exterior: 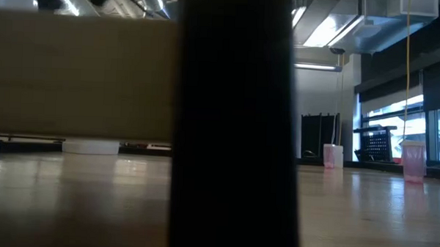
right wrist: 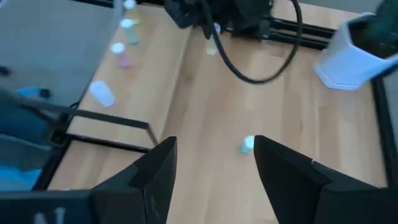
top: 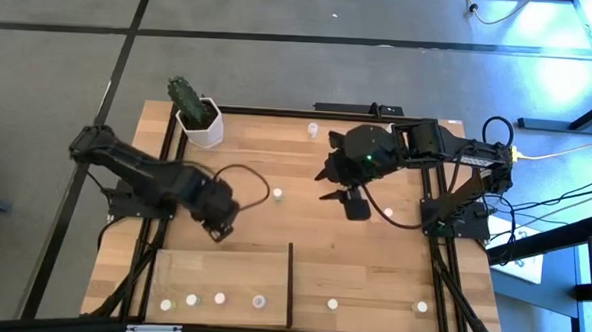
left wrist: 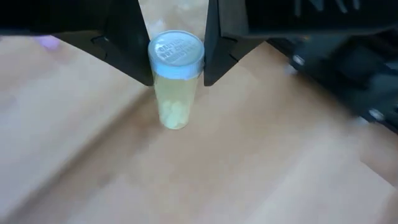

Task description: Pick and place medicine bottles onto shelf by color

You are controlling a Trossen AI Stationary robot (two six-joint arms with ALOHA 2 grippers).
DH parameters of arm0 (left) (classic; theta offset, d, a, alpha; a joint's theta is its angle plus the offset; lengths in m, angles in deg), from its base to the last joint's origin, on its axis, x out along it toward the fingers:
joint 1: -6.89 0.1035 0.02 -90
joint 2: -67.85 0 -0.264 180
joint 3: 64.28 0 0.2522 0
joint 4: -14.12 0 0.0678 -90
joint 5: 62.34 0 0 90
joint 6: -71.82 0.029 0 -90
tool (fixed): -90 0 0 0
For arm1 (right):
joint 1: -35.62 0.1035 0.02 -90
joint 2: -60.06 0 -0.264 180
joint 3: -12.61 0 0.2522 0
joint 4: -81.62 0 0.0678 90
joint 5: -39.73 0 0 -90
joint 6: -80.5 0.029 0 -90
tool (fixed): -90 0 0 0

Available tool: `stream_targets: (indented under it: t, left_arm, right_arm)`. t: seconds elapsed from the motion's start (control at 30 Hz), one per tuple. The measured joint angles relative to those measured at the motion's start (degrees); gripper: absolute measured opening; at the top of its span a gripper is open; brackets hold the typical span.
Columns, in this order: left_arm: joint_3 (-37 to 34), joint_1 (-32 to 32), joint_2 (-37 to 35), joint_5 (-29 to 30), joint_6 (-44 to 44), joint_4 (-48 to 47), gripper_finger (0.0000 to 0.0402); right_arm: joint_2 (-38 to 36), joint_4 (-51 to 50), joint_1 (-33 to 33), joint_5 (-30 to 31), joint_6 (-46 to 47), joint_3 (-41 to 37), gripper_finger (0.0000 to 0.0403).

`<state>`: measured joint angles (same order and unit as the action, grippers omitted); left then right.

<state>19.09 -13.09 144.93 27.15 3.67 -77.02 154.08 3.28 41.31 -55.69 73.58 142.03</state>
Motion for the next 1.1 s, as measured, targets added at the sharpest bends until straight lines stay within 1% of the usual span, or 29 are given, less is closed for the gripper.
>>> stream_targets:
  t: [0.13, 0.23, 0.33, 0.43, 0.7, 0.8, 0.93, 1.1]
  left_arm:
    - [3.0, -7.44, 0.0, -0.15, -8.05, -0.15, 0.0115]
    - [3.86, -12.59, 0.0, -0.59, -15.04, -0.12, 0.0115]
    - [3.84, -17.93, 0.05, -0.94, -20.84, -0.3, 0.0115]
    - [3.84, -22.76, 0.56, -1.38, -24.65, -0.46, 0.0115]
    - [3.84, -33.5, 0.61, -1.68, -30.52, -1.76, 0.0115]
    - [3.84, -36.53, 1.26, -1.35, -32.6, -1.92, 0.0115]
    - [3.79, -39.24, 3.84, -0.94, -33.32, -1.72, 0.0115]
    - [3.77, -40.14, 6.97, -1.02, -33.21, 1.18, 0.0115]
  right_arm:
    - [0.0, 0.0, -0.02, -5.54, -2.88, 0.0, 0.0216]
    - [0.0, 0.0, 0.02, -9.1, -5.19, 0.0, 0.0216]
    - [0.0, 0.04, 0.02, -11.2, -5.51, 0.0, 0.0216]
    - [0.0, 0.04, 0.02, -11.23, -5.44, 0.0, 0.0216]
    - [0.0, 0.04, 0.15, -11.27, -5.62, 0.0, 0.0216]
    - [0.0, 0.04, 0.15, -11.23, -5.62, 0.0, 0.0216]
    - [0.0, 0.09, 0.15, -11.21, -5.42, 0.0, 0.0216]
    - [0.0, 0.09, 0.15, -11.21, -5.4, 0.0, 0.0216]
